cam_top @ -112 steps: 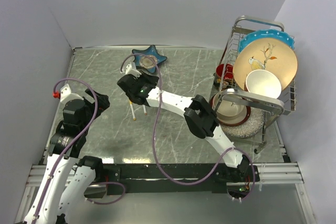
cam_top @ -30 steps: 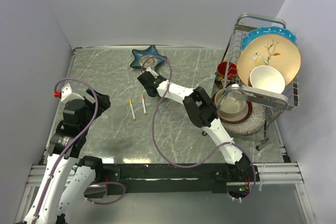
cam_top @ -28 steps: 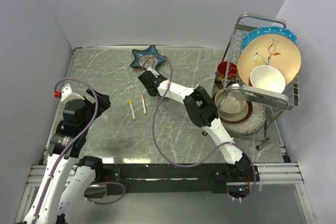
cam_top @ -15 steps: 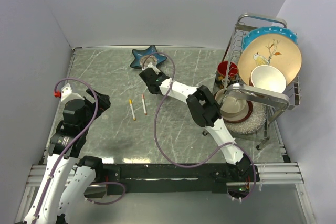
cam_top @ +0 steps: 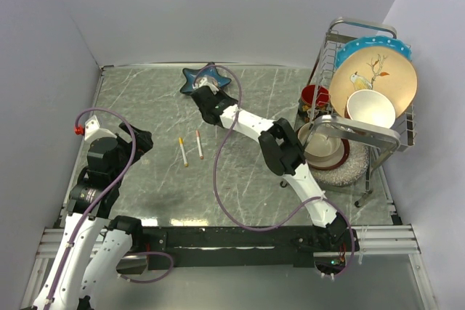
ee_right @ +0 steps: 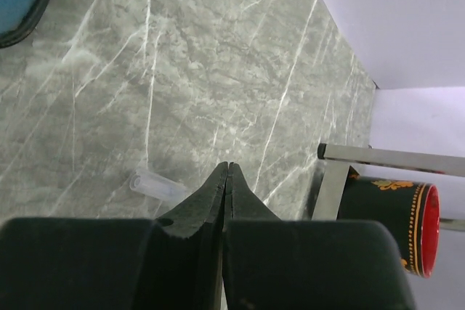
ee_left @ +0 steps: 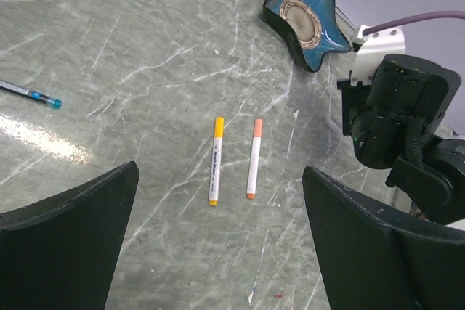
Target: Insert the pens into the pen caps
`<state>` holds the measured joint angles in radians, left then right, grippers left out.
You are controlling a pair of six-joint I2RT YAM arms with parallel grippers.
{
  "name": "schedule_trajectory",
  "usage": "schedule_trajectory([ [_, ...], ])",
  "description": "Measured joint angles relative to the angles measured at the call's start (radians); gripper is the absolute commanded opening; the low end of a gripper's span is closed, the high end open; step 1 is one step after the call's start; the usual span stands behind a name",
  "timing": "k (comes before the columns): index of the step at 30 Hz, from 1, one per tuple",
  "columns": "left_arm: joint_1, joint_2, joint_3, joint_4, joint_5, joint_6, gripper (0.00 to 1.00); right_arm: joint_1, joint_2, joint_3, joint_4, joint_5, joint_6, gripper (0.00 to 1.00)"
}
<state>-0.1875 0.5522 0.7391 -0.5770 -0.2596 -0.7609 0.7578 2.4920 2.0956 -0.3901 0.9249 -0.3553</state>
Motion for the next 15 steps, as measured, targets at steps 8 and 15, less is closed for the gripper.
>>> schedule_trajectory([
  [8, 0.0, 0.001, 0.0, 0.012, 0.001, 0.0, 0.99, -0.036, 0.021, -0.001, -0.039, -0.041, -0.01, 0.0],
  [15, 0.0, 0.001, 0.0, 0.012, 0.001, 0.0, 0.99, -0.07, 0.021, -0.002, -0.079, -0.086, 0.003, 0.0],
])
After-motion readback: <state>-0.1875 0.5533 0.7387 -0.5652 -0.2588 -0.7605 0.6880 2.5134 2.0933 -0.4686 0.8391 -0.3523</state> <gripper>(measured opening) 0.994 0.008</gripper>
